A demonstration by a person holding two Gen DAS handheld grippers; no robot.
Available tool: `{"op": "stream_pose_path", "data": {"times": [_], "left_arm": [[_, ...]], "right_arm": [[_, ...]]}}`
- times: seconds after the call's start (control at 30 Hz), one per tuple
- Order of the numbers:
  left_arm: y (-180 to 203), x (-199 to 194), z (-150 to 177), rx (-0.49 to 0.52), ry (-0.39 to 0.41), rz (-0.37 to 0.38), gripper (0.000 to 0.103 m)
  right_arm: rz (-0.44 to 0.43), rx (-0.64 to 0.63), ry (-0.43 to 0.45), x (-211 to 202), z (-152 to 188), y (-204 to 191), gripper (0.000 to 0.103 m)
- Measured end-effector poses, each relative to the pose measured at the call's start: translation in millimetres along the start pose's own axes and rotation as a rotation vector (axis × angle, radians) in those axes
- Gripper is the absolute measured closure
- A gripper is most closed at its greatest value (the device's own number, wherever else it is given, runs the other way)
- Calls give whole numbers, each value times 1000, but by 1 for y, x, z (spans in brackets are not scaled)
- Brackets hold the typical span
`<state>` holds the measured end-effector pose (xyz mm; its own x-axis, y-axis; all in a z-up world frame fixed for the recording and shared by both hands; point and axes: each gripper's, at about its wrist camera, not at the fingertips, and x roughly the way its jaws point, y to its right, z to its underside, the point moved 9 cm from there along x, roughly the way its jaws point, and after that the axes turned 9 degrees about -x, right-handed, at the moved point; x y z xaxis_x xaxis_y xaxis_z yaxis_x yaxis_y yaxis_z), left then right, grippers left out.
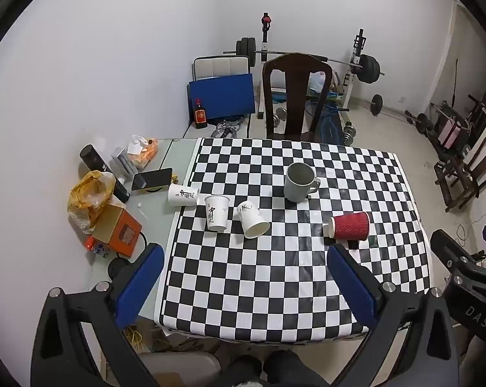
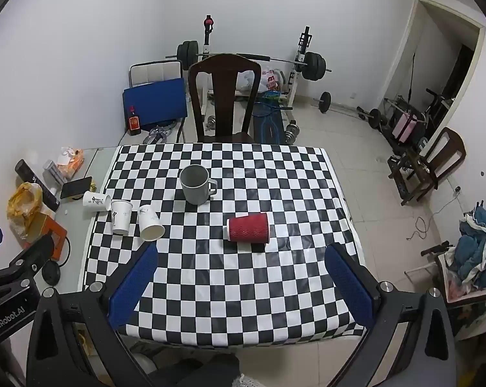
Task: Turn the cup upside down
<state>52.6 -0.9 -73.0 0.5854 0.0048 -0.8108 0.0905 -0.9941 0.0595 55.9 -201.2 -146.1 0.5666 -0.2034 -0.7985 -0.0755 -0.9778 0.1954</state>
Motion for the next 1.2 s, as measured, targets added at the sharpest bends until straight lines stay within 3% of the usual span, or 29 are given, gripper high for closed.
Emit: {"op": "stream_pose_path", "data": {"times": [1.2], "left_arm": [[0, 1, 1, -2, -16, 5, 0]], "right_arm": [[3, -4, -2, 3, -7, -1, 0]]}}
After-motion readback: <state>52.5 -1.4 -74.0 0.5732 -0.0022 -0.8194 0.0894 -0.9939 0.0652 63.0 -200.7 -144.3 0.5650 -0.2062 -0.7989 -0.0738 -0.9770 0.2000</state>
